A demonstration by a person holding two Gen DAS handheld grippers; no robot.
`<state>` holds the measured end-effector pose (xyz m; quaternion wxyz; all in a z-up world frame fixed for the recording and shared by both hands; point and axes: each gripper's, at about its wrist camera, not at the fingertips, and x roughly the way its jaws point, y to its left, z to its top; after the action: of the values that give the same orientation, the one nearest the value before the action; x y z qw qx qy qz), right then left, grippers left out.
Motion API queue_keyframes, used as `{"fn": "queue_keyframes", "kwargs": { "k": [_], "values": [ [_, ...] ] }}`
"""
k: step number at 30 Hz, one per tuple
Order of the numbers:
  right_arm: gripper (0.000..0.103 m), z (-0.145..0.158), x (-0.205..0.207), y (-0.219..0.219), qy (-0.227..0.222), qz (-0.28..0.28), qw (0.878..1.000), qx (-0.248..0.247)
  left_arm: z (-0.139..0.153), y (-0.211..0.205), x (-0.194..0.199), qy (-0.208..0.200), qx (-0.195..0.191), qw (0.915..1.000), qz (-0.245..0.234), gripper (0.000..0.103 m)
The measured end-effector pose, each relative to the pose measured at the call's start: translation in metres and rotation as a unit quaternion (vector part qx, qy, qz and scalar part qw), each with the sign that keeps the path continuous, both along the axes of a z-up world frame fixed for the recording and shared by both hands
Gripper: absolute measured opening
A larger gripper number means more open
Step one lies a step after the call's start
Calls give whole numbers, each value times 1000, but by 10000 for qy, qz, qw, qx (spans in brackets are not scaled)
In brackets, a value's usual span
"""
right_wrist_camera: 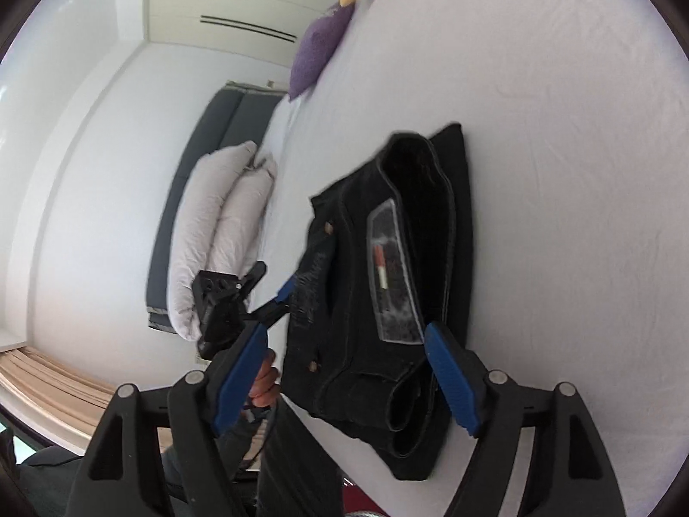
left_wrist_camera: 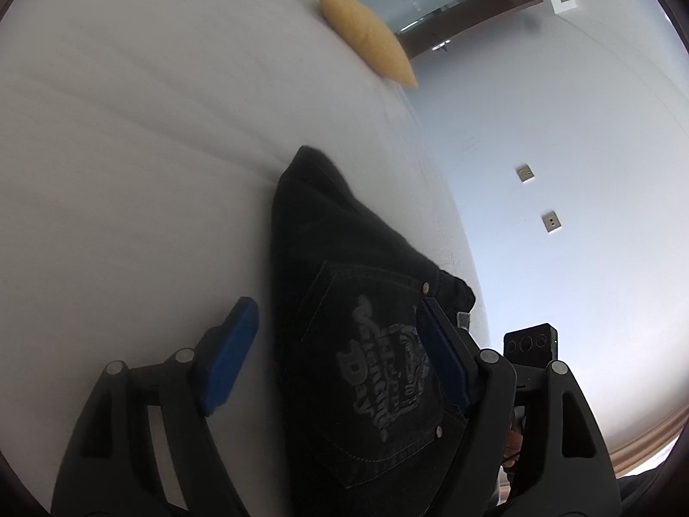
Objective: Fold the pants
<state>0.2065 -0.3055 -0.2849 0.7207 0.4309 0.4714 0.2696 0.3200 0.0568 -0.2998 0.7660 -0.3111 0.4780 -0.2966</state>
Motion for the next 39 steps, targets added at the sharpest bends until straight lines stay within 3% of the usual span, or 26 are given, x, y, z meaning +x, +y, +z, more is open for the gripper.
{"fn": "queue_keyframes", "kwargs": {
  "k": [2, 3, 5, 7, 10, 13, 23, 26, 28, 32, 39],
  "values": [
    [53, -6, -5, -8, 32, -33, 9999, -91, -7, 6, -11, 62, 0, 10000, -38, 74],
    [52, -8, -10, -17, 81, -87, 9999, -108, -7, 11, -16, 57, -23, 10000, -60, 74],
    [55, -9, -22, -38, 172, -257, 9991, -273, -8, 23, -25, 126, -119, 9997, -151, 74],
    [57, -9, -28, -52, 207, -395, 9990, 41, -10, 31, -29, 232, -248, 9990, -284, 74],
    [66, -9, -20, -50, 328, -322, 9989, 78, -14, 37, -30, 453, -404, 9971, -458, 74],
    [67, -18, -6, -39, 610, -130, 9981, 15, -11, 26, -23, 698, -638, 9937, -596, 74],
    [66, -31, 31, -27, 907, 264, 9954, 129, -9, -12, 6, 970, -440, 9868, -1221, 72],
    [58, -33, 32, -28, 951, 315, 9949, 110, -8, -24, 13, 1003, -425, 9861, -1255, 61],
    [51, -34, 30, -29, 940, 335, 9950, 61, -12, -25, 14, 1047, -436, 9859, -1230, 47],
    [38, -32, 25, -31, 808, 361, 9961, -53, -15, -25, 13, 1033, -523, 9857, -1226, 40],
    [27, -16, 16, -30, 345, 245, 9990, -123, -12, -28, 15, 978, -907, 9841, -1172, 31]
  ]
}}
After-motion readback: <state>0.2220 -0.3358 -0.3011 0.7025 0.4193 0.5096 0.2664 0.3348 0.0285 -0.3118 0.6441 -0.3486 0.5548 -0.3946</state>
